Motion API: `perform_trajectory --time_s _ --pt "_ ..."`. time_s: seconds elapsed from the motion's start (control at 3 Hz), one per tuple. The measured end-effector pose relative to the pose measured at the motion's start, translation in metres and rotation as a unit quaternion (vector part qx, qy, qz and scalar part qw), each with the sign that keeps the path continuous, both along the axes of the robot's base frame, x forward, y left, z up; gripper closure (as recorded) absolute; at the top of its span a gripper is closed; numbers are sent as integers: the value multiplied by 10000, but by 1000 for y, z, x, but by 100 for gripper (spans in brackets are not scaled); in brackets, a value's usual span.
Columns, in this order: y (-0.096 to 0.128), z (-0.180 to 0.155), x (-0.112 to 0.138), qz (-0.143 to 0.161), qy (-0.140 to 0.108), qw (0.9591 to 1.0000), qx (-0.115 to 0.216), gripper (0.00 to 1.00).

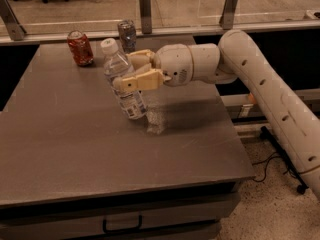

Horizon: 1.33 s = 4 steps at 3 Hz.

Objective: Place blue plastic bottle upright

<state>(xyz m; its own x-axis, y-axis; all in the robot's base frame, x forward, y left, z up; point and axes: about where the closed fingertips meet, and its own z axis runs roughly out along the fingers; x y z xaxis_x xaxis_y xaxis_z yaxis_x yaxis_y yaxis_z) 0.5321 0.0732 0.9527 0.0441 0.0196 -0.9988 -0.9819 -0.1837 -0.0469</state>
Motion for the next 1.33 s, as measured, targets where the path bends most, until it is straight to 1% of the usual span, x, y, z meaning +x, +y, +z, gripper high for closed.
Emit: perform_trajectory --time_s 0.33,0.67,1.0,1.33 --pt "-6 -3 -3 364 -144 9991 165 61" --pt "-12 -7 -4 544 -218 9980 217 37" --pt "-15 -7 -1 627 -300 9974 189 15" --pt "-26 -5 4 530 -394 9978 79 0"
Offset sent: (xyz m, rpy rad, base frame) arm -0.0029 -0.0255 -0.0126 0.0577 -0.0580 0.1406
